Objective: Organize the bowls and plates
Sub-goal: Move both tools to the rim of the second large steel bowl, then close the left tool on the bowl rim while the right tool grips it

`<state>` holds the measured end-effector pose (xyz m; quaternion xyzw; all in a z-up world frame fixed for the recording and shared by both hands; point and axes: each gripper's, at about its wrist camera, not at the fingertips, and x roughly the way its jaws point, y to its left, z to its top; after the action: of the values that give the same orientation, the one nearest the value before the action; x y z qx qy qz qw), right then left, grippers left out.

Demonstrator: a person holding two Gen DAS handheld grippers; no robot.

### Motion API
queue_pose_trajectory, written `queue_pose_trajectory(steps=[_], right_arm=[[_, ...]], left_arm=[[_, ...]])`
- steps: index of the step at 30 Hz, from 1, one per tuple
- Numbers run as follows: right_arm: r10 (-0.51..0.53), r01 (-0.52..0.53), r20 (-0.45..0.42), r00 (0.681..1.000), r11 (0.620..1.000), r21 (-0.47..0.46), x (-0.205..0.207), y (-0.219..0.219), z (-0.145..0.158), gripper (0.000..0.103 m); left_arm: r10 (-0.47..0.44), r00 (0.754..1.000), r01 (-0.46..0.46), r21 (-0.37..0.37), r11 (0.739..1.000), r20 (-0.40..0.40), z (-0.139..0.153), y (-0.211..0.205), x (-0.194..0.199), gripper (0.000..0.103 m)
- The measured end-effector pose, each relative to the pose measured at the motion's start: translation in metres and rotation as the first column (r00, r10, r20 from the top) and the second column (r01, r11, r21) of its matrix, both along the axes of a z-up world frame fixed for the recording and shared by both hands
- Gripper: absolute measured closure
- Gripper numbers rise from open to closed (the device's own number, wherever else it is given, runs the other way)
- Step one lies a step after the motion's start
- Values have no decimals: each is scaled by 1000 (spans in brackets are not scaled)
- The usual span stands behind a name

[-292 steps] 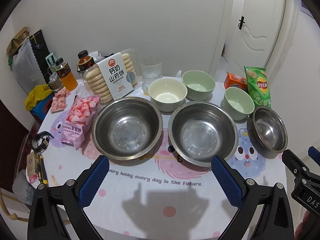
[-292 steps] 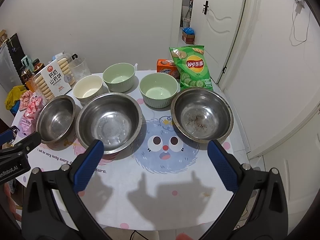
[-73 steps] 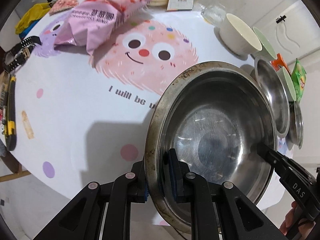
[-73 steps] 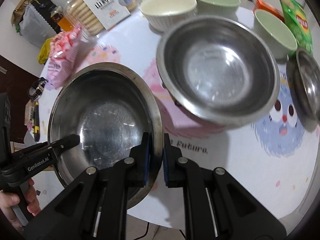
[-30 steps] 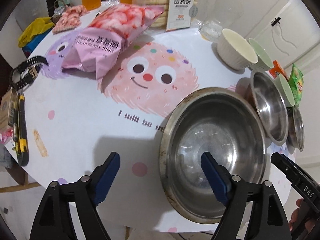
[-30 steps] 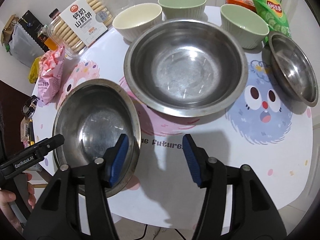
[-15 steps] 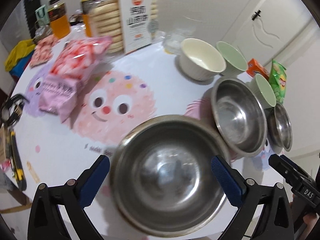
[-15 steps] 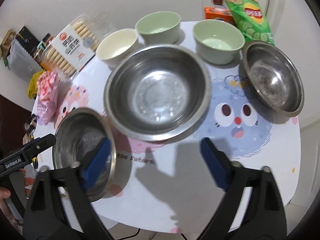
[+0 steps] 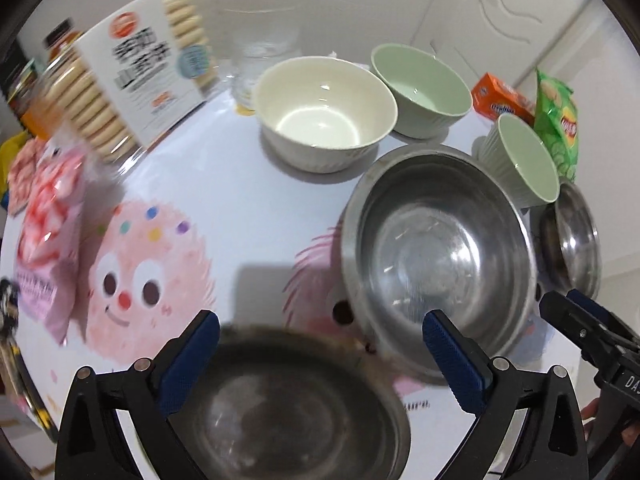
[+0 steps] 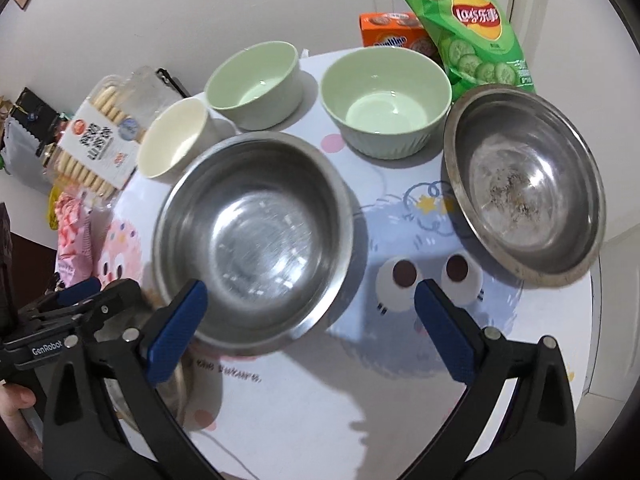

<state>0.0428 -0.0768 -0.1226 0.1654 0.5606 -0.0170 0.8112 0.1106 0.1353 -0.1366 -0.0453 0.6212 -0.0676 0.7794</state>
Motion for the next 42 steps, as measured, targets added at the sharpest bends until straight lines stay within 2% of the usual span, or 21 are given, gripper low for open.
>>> queue_pose_trajectory(steps=[3,12,18,19,21,23,24,26,30,32,36,38,42], right_arm=[[-25,26,-26,999,999,28,11,-8,-10,0],[-40,42,-76,996,999,32,33,-17,-31,0],[-26,28,-87,996,999,22,40,-15,-38,0],[-24,26,-89,996,1000,17,41,-15,-40,0],[-20,22,-97,995,1000,13,41,-15,-42,0],[-20,21,-108,994,1000,16,42,-14,-45,2],[-18,20,-111,994,1000,15,43,-15,-46,4],[-13,15,-119,993,1000,13,44,-17,-47,16],[-5,8,-133,991,1000,21,47,-16,-50,27],[-2,5,-134,991,1000,21,48,-16,-51,40],[10,-7,-140,990,1000,24,50,-15,-52,47],[20,-16,-142,990,999,32,50,-14,-52,59],[28,-26,-136,990,999,20,51,-13,-51,66]], left_arm=[[-17,999,17,8,1000,-28,-8,-10,13,0],[-16,997,17,15,1000,-79,-26,-21,32,0],[-7,997,10,37,999,-79,-30,-27,39,1],[-6,997,9,39,999,-81,-31,-29,41,3],[-7,996,10,38,999,-88,-34,-31,43,16],[0,995,4,48,999,-96,-36,-30,44,37],[2,995,3,49,999,-105,-38,-31,45,39],[-1,994,6,44,999,-111,-40,-33,46,45],[7,994,-3,34,999,-114,-42,-32,49,51],[19,993,-16,30,999,-116,-44,-27,51,60],[6,993,-4,22,1000,-120,-46,-27,55,71],[4,993,-1,24,1000,-122,-46,-27,55,78],[0,993,3,26,1000,-118,-46,-32,54,81]])
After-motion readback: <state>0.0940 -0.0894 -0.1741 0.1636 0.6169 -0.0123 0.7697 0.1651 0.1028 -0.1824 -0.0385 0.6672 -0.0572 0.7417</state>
